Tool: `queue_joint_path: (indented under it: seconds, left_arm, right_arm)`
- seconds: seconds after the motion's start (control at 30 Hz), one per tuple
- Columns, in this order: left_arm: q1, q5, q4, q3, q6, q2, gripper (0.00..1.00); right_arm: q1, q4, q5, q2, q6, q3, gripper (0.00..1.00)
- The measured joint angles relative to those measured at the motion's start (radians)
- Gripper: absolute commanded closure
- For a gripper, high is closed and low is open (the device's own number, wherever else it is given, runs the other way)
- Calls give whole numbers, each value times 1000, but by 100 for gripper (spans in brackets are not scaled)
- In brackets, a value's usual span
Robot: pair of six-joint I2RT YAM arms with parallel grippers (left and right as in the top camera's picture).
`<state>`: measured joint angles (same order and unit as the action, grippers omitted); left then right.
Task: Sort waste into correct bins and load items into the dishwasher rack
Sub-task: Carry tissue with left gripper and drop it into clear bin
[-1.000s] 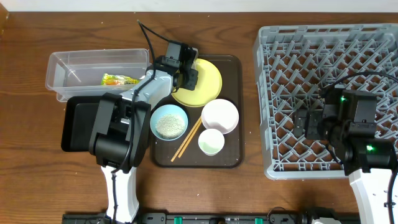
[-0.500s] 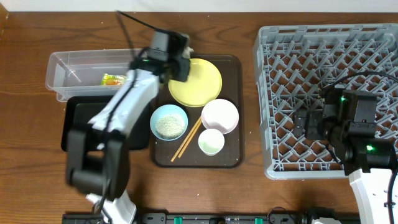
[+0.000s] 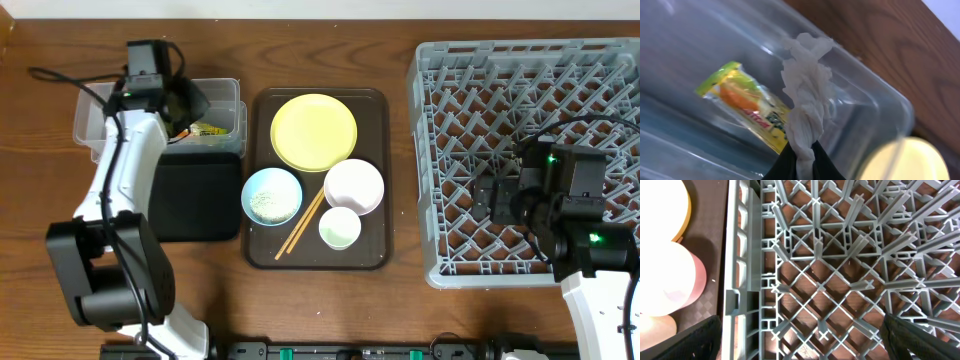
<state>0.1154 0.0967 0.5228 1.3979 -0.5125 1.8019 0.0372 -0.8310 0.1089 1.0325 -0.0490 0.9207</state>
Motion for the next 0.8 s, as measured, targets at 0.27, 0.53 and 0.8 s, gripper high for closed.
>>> queue_joint_path:
  seconds: [0.27,0.53,0.8]
  left_arm:
    - [29,0,2,0,-80,74,51]
    - [29,1,5,0,-82,51,32]
    - [9,-1,183,0,-39,-126,16]
  right_arm:
    - [0,-3,0,0,0,0,1]
    - [0,-2,0,0,0,0,1]
    - [0,-2,0,0,0,0,1]
